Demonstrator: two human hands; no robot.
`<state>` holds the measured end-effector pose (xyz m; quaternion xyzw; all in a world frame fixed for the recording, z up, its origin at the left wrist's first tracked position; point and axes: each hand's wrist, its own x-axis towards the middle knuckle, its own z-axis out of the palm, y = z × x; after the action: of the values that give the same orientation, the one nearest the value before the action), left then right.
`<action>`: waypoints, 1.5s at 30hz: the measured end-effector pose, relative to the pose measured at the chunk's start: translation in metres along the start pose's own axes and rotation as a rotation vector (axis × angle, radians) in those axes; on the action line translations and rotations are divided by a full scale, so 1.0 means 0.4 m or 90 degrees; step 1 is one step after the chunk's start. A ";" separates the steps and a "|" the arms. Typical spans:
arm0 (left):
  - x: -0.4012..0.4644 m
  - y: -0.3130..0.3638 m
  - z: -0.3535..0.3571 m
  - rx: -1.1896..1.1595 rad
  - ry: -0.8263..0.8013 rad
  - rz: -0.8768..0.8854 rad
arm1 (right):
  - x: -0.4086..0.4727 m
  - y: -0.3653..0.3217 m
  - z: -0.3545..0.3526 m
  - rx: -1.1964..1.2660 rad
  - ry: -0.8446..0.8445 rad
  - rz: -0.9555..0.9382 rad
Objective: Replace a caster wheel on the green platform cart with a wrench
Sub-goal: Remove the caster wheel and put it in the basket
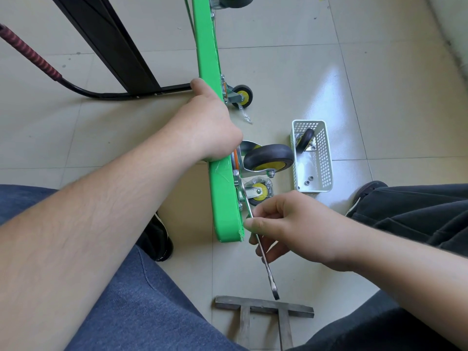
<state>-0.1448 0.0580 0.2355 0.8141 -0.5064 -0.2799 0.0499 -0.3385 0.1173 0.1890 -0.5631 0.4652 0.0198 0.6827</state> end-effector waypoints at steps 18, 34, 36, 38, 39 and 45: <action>-0.010 0.011 -0.005 0.016 -0.014 -0.004 | -0.002 -0.056 0.004 0.139 -0.047 0.014; 0.002 -0.001 0.002 0.012 0.033 0.000 | 0.093 0.038 -0.013 -0.078 0.044 -0.102; 0.006 -0.008 0.007 -0.003 0.057 0.002 | 0.098 0.042 -0.011 -0.110 0.059 -0.119; 0.010 -0.011 0.010 -0.001 0.057 0.005 | 0.099 0.042 -0.008 -0.139 0.072 -0.130; 0.011 -0.011 0.010 -0.002 0.055 0.004 | 0.100 0.043 -0.008 -0.149 0.077 -0.133; 0.004 -0.007 0.005 -0.019 0.057 0.013 | 0.097 0.045 -0.006 -0.144 0.079 -0.114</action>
<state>-0.1429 0.0586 0.2323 0.8196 -0.5079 -0.2502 0.0877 -0.3277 0.1026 0.1501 -0.6761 0.4489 -0.0236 0.5838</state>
